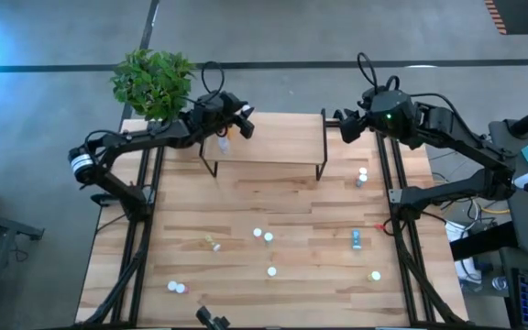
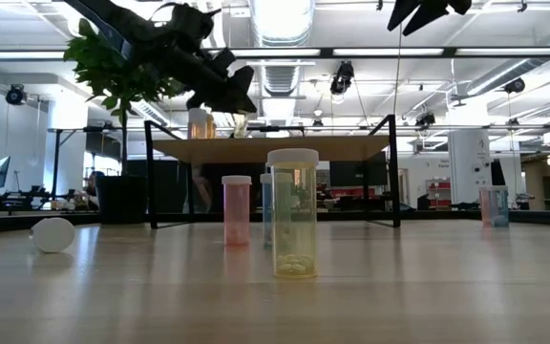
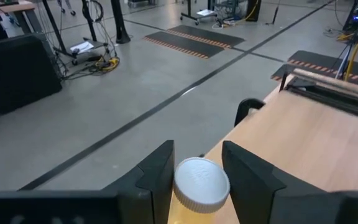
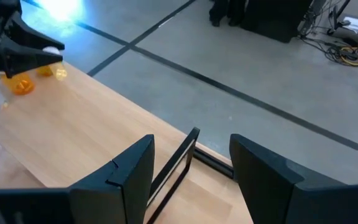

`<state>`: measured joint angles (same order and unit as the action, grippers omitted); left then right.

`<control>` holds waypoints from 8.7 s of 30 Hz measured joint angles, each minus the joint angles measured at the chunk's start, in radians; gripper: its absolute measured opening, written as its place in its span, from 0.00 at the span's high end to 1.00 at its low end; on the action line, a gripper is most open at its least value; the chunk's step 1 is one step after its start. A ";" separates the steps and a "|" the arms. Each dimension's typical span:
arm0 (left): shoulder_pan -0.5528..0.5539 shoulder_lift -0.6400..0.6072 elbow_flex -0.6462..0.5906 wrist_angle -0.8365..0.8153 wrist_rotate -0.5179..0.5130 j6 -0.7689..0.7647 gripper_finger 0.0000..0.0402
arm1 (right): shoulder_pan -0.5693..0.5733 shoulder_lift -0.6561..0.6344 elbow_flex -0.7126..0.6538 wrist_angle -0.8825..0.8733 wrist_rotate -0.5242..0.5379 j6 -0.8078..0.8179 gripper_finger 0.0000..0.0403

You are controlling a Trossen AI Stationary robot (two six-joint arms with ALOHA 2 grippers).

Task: Pick and place medicine bottles onto shelf by color
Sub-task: Put the yellow pill bottle on the shelf

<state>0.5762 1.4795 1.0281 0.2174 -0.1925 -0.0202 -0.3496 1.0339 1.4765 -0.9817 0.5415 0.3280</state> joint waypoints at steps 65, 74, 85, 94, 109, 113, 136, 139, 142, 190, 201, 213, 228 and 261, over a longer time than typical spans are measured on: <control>-0.235 0.325 0.226 0.011 -0.838 -0.329 0.72 | 0.000 -0.131 0.000 0.008 -0.101 -0.141 0.50; -0.230 0.322 0.225 0.007 -0.838 -0.338 0.72 | 0.000 -0.135 0.000 -0.010 -0.105 -0.120 0.50; -0.225 0.319 0.260 -0.029 -0.843 -0.376 0.72 | 0.000 -0.143 0.000 -0.009 -0.105 -0.119 0.50; -0.244 0.319 0.348 -0.026 -0.871 -0.345 0.72 | 0.000 -0.143 0.000 -0.009 -0.105 -0.130 0.50; -0.251 0.319 0.296 -0.050 -0.835 -0.206 0.72 | 0.000 -0.152 0.000 -0.015 -0.108 -0.200 0.50; -0.236 0.316 0.335 -0.052 -0.610 -0.093 0.72 | 0.000 -0.156 0.000 -0.016 -0.108 -0.222 0.50; 0.077 0.301 0.540 -0.624 0.334 0.132 0.72 | 0.000 -0.181 0.000 -0.138 -0.123 -0.210 0.50; 0.092 0.301 0.531 -0.627 0.333 0.133 0.72 | 0.000 -0.184 0.000 -0.136 -0.123 -0.208 0.50; 0.092 0.300 0.521 -0.625 0.334 0.138 0.72 | 0.000 -0.187 0.000 -0.136 -0.123 -0.208 0.50; -0.190 -0.033 0.503 -0.119 0.666 -0.159 0.72 | 0.079 0.374 0.058 0.743 -0.805 -0.218 0.50; -0.190 -0.066 0.504 -0.120 0.666 -0.157 0.72 | 0.119 0.352 0.106 0.748 -0.654 -0.278 0.50; -0.190 -0.055 0.504 -0.121 0.648 -0.158 0.72 | 0.118 0.301 0.109 0.803 -0.618 -0.328 0.50; -0.190 -0.040 0.503 -0.124 0.638 -0.187 0.72 | 0.118 0.335 0.119 0.800 -0.617 -0.289 0.58; -0.211 -0.108 0.403 -0.320 0.439 -0.077 0.45 | 0.118 0.231 0.119 0.657 -0.594 -0.309 0.76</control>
<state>0.3655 1.3712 1.4311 -0.1024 0.2461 -0.0975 -0.2314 1.2644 1.5959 -0.3244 -0.0521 0.0190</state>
